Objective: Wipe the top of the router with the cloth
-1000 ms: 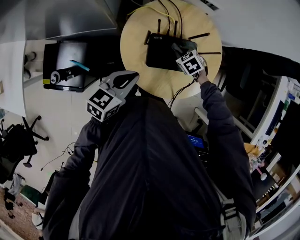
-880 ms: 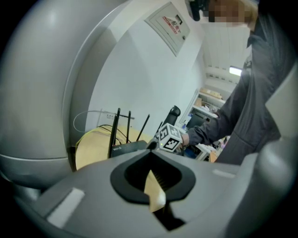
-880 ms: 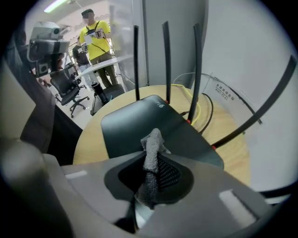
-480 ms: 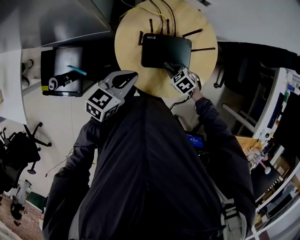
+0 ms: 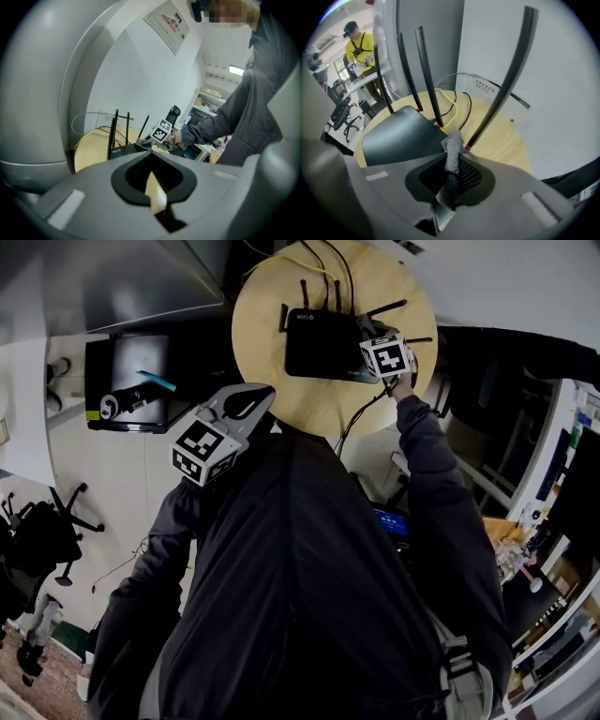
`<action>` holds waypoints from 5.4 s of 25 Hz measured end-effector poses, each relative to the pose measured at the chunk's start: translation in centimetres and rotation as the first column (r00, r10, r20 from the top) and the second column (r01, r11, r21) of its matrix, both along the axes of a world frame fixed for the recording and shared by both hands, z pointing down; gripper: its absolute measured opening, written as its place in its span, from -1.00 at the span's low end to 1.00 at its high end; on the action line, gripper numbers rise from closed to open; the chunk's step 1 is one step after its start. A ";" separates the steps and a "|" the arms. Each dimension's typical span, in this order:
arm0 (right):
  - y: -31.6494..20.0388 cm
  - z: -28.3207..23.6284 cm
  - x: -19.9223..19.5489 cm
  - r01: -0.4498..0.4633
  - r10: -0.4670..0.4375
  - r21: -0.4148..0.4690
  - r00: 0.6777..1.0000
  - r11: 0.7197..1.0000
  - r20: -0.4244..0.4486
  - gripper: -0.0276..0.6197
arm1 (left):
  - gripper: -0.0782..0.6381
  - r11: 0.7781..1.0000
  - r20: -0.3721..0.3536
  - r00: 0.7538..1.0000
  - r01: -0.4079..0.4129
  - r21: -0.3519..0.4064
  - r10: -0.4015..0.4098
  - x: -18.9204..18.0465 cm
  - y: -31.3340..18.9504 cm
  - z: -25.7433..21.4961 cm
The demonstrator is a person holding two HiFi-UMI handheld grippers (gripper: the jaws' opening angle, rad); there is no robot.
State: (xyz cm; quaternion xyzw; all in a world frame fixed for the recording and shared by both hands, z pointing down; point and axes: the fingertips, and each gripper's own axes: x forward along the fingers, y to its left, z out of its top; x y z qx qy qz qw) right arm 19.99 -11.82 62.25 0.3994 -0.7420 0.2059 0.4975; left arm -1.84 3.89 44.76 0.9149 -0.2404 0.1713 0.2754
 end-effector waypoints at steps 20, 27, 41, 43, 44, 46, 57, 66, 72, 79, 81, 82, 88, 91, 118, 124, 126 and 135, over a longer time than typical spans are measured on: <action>13.3 0.6 -1.3 0.116 -0.112 -0.144 0.993 0.983 0.035 -0.82 | -0.81 0.999 -0.027 0.999 -0.045 -0.001 0.045 1.2 -0.5 -0.1; 15.0 -2.3 -9.1 0.272 -0.261 -0.049 0.951 0.961 0.165 -0.82 | -0.81 0.998 -0.022 0.998 -0.065 0.001 0.065 1.1 0.0 -0.4; 16.2 4.3 -15.7 -0.097 0.211 -0.327 0.919 0.940 0.332 -0.82 | -0.81 0.999 0.003 0.999 -0.039 -0.013 0.039 -1.0 1.4 0.0; 16.1 4.5 -14.1 -0.158 0.279 -0.346 0.900 0.925 0.334 -0.82 | -0.81 0.999 -0.002 0.999 -0.050 -0.012 0.050 -0.7 1.4 0.1; 16.0 4.5 -13.1 -0.183 0.303 -0.347 0.893 0.920 0.332 -0.82 | -0.81 0.998 -0.005 0.998 -0.056 -0.009 0.056 -0.5 1.3 0.1; 15.8 4.4 -10.8 -0.230 0.344 -0.342 0.881 0.911 0.323 -0.82 | -0.80 0.997 -0.009 0.997 -0.071 -0.005 0.071 0.0 1.2 0.0; 15.6 4.2 2.7 -0.409 0.477 -0.283 0.845 0.868 0.243 -0.82 | -0.80 0.990 -0.005 0.990 -0.138 0.004 0.138 2.3 0.6 -0.1; 11.6 2.4 9.4 -0.265 0.283 -0.126 0.947 0.956 0.151 -0.82 | -0.81 0.992 0.006 0.992 -0.128 -0.002 0.128 3.5 0.1 -0.2; 6.0 3.0 9.0 -0.023 0.028 -0.075 0.998 0.997 0.057 -0.82 | -0.81 0.994 0.031 0.993 -0.113 0.002 0.113 4.2 0.1 -0.2; 5.9 3.8 7.4 0.242 -0.243 -0.068 0.970 0.968 -0.011 -0.82 | -0.81 0.998 0.044 0.997 -0.070 0.002 0.070 3.9 -0.2 -0.3; 7.4 3.8 6.9 0.358 -0.361 -0.065 0.931 0.932 -0.058 -0.82 | -0.80 0.998 0.044 0.997 -0.064 -0.003 0.064 3.8 -0.1 -0.2; 8.3 4.0 6.7 0.419 -0.424 -0.066 0.901 0.905 -0.089 -0.82 | -0.81 0.998 0.044 0.997 -0.063 -0.004 0.063 3.9 -0.1 -0.2; 14.3 4.3 5.4 0.573 -0.576 -0.071 0.803 0.817 -0.149 -0.82 | -0.81 0.997 0.035 0.996 -0.076 -0.002 0.076 4.2 0.1 -0.3; 16.5 4.2 5.0 0.582 -0.585 -0.069 0.798 0.810 -0.143 -0.82 | -0.80 0.996 0.031 0.996 -0.086 -0.001 0.086 4.4 0.3 -0.3; 7.9 -5.2 -16.1 0.550 -0.557 0.163 0.831 0.819 -0.006 -0.82 | -0.81 0.999 -0.024 0.999 0.033 0.019 -0.032 -0.9 1.7 -0.6; 8.5 -8.3 -17.1 0.453 -0.474 0.164 0.872 0.876 0.125 -0.82 | -0.80 0.998 -0.045 0.998 0.055 0.021 -0.054 -1.6 1.4 -0.6; 10.1 -9.6 -16.8 0.416 -0.440 0.156 0.878 0.896 0.187 -0.82 | -0.80 0.998 -0.048 0.997 0.053 0.022 -0.052 -1.6 1.2 -0.6; 15.4 -15.6 -13.9 0.264 -0.309 0.171 0.886 0.949 0.345 -0.82 | -0.81 0.998 -0.057 0.998 -0.040 0.039 0.042 0.1 0.1 -0.6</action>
